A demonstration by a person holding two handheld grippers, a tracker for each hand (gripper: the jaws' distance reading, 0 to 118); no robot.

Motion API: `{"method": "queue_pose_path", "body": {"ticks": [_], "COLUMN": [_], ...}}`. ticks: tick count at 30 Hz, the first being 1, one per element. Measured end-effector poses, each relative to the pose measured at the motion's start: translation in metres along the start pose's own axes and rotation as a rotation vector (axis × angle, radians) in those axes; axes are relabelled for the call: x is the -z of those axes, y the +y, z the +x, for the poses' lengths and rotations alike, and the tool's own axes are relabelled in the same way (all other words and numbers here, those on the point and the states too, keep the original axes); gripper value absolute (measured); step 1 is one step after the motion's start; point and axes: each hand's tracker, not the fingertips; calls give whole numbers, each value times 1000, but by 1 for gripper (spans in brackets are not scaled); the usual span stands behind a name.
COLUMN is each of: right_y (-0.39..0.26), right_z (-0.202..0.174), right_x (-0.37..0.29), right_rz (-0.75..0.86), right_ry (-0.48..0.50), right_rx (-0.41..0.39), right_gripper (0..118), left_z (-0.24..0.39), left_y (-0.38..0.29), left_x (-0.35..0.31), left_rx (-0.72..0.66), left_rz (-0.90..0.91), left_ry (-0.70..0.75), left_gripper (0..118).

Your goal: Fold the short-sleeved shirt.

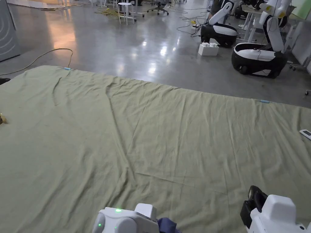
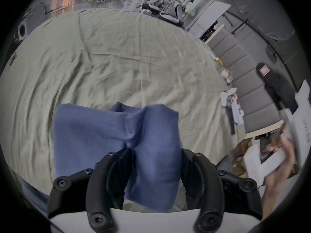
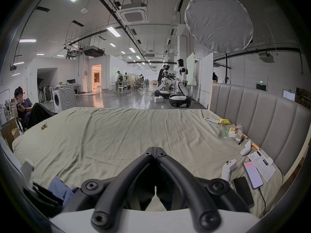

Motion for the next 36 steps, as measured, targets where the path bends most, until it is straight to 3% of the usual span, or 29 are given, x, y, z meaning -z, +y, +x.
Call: {"method": "queue_pose_path", "body": {"ticks": [6, 9, 11, 13, 14, 19, 27, 36], "right_y": [-6, -8, -10, -10, -11, -14, -15, -8], "right_z": [6, 9, 10, 11, 12, 15, 23, 16], "right_x": [-4, -4, -4, -3, -4, -6, -5, -4], "right_rz": [-16, -23, -27, -31, -31, -34, -42, -32], "right_ry": [-3, -9, -11, -11, -12, -18, -30, -17], "right_rx": [2, 7, 8, 12, 13, 6, 5, 0], "right_gripper": [0, 0, 0, 0, 0, 0, 0, 0], "left_z": [-22, -29, -30, -27, -26, -18, -11, -2], "left_y": [3, 4, 5, 3, 2, -4, -9, -11], "left_x": [-39, -40, -30, -16, -8, 24, 58, 46], "left_rx": [-125, -129, -109, -92, -88, -100, -92, 35], "left_rz": [100, 137, 103, 53, 37, 1, 11, 8], "left_ry": [-99, -60, 11, 16, 5, -89, -89, -78], "left_gripper": [64, 63, 51, 20, 19, 15, 11, 11]}}
